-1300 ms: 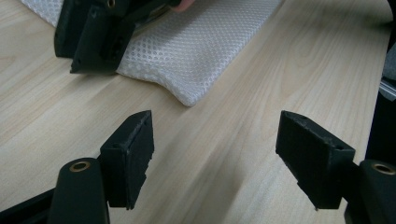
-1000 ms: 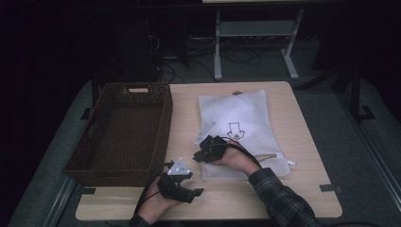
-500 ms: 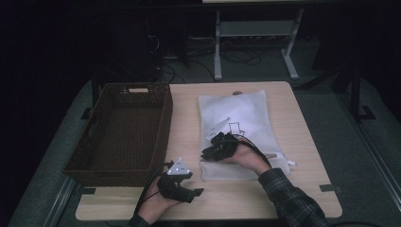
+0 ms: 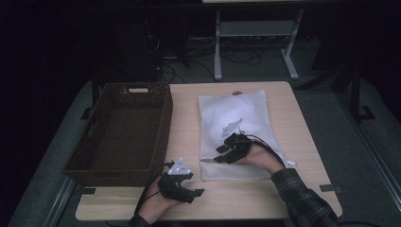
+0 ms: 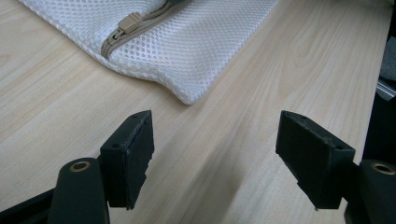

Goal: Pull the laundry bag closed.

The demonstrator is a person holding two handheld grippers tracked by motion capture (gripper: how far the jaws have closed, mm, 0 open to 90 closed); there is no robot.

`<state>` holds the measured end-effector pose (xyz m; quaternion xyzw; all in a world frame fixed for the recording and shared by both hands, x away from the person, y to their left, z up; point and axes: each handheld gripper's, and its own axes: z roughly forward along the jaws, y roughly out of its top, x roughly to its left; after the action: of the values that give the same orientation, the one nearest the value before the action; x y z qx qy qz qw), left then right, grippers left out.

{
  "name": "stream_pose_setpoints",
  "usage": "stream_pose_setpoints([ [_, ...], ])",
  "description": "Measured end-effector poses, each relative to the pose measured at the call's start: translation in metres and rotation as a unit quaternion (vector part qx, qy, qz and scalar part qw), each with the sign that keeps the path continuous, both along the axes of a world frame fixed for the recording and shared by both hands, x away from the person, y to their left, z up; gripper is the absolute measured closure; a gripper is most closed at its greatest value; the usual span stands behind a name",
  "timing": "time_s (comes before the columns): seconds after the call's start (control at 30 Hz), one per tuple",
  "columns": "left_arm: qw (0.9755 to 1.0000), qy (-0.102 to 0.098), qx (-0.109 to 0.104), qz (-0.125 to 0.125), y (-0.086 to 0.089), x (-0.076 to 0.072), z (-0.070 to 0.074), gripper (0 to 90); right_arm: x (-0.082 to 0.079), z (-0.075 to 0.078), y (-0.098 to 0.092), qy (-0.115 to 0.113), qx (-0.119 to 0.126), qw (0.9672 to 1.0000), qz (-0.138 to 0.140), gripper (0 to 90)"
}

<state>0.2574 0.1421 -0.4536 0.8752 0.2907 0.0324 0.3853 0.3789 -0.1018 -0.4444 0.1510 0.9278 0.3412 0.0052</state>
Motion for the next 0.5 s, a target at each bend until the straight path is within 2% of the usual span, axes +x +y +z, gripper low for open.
stream_pose_setpoints([
  [0.27,1.0,0.0,0.003,-0.002,0.0,0.0,0.0,27.5,-0.003,-0.016,0.004,-0.018,-0.036,0.999,0.02,47.4],
  [0.3,1.0,0.0,0.004,-0.002,-0.001,0.0,0.0,27.6,-0.004,-0.016,0.004,-0.026,-0.035,0.9988,0.023,47.6],
  [0.4,1.0,0.0,0.004,-0.004,-0.002,0.0,0.0,27.6,-0.005,-0.016,0.005,-0.028,-0.038,0.9987,0.017,50.3],
  [0.5,1.0,0.0,0.006,-0.003,-0.004,0.0,0.0,27.6,-0.006,-0.015,0.006,-0.028,-0.04,0.9988,0.004,57.3],
])
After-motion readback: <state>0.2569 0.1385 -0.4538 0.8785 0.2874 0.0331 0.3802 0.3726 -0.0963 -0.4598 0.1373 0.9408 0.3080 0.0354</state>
